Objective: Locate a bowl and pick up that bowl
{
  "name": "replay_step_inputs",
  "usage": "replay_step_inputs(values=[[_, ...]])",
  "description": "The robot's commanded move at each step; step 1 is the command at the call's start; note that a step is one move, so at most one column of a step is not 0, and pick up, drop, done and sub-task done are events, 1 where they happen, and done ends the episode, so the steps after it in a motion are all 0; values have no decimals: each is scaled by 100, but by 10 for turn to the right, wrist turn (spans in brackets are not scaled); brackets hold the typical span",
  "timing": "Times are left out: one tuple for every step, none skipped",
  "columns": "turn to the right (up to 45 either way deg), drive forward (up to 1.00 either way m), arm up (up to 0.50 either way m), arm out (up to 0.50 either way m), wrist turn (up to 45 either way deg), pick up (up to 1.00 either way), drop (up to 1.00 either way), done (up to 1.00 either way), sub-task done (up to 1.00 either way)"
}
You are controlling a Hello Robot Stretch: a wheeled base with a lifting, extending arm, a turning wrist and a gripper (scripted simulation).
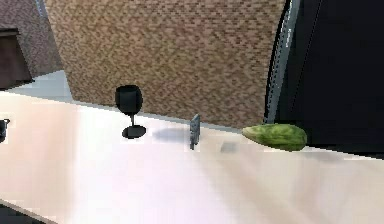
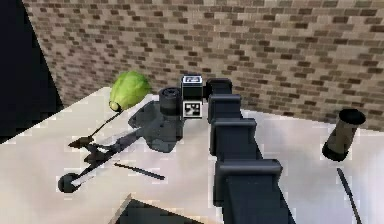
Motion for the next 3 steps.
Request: replay_step_inputs(values=[[0,0,0,0,450,0,0,0,0],[0,0,0,0,300,0,0,0,0],[0,0,0,0,0,100,0,0,0]])
